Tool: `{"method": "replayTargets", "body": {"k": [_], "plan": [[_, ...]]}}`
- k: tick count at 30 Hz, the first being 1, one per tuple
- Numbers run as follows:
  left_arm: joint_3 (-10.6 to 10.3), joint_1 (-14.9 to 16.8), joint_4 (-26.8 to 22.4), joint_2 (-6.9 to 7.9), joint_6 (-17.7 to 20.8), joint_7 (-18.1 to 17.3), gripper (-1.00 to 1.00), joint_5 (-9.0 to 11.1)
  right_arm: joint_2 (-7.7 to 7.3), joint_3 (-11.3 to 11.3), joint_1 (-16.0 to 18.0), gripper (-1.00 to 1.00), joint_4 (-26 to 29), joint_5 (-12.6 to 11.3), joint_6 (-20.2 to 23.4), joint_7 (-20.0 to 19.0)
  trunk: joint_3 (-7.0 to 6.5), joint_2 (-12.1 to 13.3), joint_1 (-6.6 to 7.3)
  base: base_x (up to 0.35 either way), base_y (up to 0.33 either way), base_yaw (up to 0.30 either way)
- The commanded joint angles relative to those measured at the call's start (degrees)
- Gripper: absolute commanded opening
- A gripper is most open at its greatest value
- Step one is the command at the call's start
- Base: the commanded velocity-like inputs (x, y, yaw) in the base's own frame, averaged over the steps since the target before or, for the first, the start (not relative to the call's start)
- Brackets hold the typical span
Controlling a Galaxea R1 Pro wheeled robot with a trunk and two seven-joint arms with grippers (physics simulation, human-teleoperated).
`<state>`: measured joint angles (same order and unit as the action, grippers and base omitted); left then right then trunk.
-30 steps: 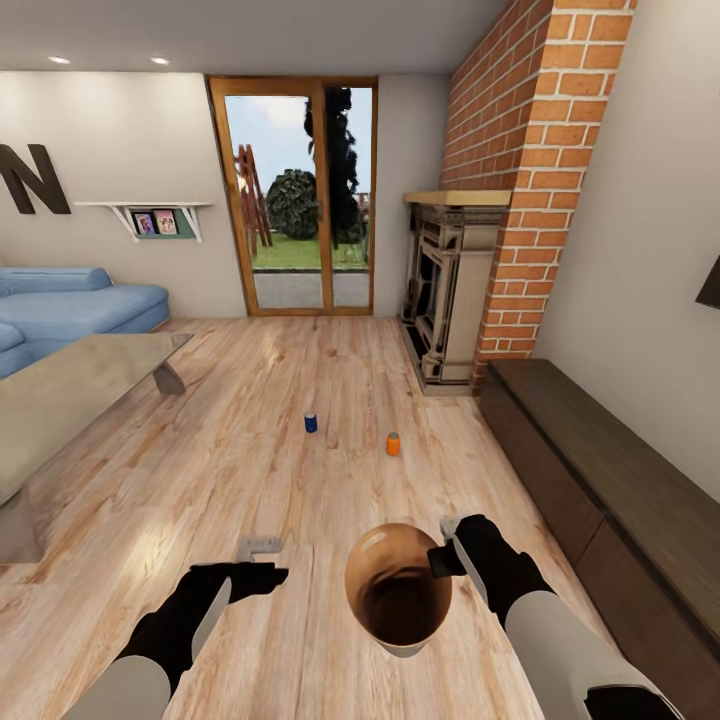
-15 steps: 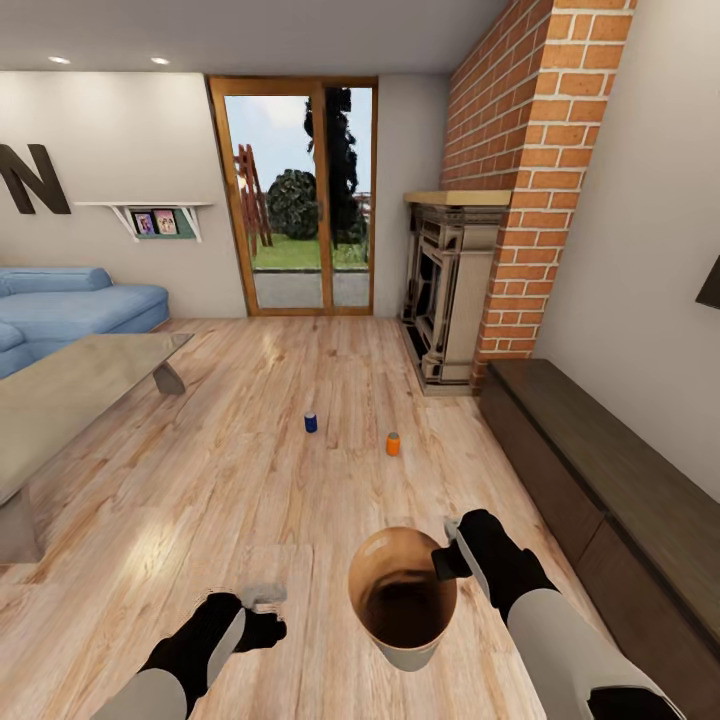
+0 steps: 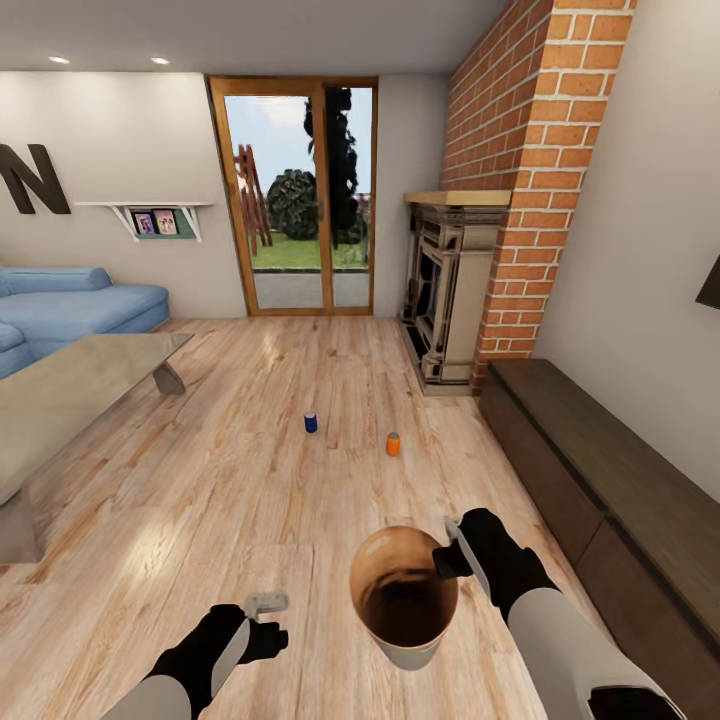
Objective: Put the three can of soda from the living room inside the tash can in the kitchen.
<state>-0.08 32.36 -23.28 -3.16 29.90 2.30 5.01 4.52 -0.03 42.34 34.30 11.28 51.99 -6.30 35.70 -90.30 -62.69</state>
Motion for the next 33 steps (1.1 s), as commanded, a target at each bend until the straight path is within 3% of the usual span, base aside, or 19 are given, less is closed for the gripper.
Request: {"method": "replayTargets", "body": {"k": [1, 8, 14, 20, 27, 33], "plan": [[0.0, 0.0, 0.0, 0.0, -0.1, 0.0, 1.0, 0.0, -0.01, -0.1, 0.0, -1.0, 0.0, -1.1, 0.0, -0.3, -0.01, 0.0, 0.0, 0.0, 0.0, 0.0], [0.0, -0.1, 0.1, 0.05, -1.5, 0.0, 1.0, 0.1, 0.22, -0.2, 0.0, -1.0, 4.2, -1.1, 1.5, -0.3, -0.01, 0.0, 0.0, 0.0, 0.0, 0.0], [0.0, -0.1, 0.1, 0.16, -2.0, 0.0, 1.0, 0.1, 0.26, -0.5, -0.2, -1.0, 13.9, -1.2, 7.8, -0.4, -0.01, 0.0, 0.0, 0.0, 0.0, 0.0], [0.0, -0.1, 0.0, 0.21, -2.1, 0.0, 1.0, 0.1, 0.41, -2.6, -0.6, -1.0, 21.1, -0.9, 8.0, -0.3, -0.01, 0.0, 0.0, 0.0, 0.0, 0.0], [0.0, -0.1, 0.0, 0.23, -2.1, 0.0, 1.0, 0.1, 0.48, -3.2, -0.7, -1.0, 23.0, -0.7, 8.0, -0.2, -0.01, 0.0, 0.0, 0.0, 0.0, 0.0], [0.0, -0.1, 0.0, 0.07, -2.1, 0.0, 1.0, 0.1, 0.56, -3.0, -0.7, -1.0, 23.4, -0.7, 8.0, -0.2, 1.07, -2.4, -1.32, 0.0, 0.0, 0.0]]}}
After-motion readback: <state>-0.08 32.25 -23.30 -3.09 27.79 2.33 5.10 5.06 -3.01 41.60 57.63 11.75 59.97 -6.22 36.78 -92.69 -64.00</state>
